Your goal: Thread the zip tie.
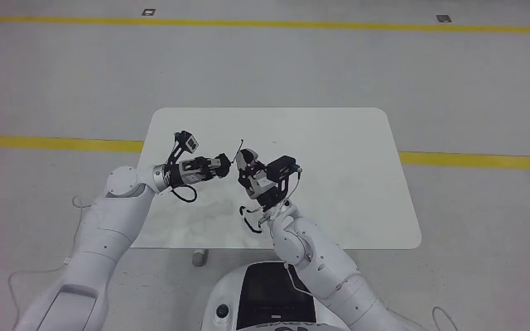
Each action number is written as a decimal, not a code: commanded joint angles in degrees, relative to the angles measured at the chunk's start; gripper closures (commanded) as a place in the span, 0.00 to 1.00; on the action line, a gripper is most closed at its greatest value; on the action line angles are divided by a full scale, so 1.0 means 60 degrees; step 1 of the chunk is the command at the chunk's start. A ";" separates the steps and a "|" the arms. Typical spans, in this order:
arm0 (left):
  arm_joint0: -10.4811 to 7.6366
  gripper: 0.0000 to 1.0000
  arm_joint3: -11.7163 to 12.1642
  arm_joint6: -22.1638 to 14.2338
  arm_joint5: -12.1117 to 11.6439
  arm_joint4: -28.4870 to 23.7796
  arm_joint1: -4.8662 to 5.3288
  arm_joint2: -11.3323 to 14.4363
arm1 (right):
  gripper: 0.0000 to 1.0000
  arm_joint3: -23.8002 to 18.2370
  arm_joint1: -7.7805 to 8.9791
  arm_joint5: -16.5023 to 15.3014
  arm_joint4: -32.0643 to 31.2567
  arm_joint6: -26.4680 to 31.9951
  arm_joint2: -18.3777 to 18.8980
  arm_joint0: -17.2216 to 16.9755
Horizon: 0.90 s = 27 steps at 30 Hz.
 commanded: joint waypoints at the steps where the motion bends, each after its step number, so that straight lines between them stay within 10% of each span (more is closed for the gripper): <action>1: 0.0000 1.00 0.0000 0.0000 0.0000 0.0000 0.0000 0.0000 | 1.00 0.0006 -0.0003 -0.0005 -0.0002 0.0001 0.0002 0.0003; 27: 0.0000 1.00 0.0000 0.0000 0.0000 0.0000 0.0000 0.0000 | 1.00 -0.0018 -0.0033 -0.0038 -0.0160 -0.0077 0.0002 -0.0036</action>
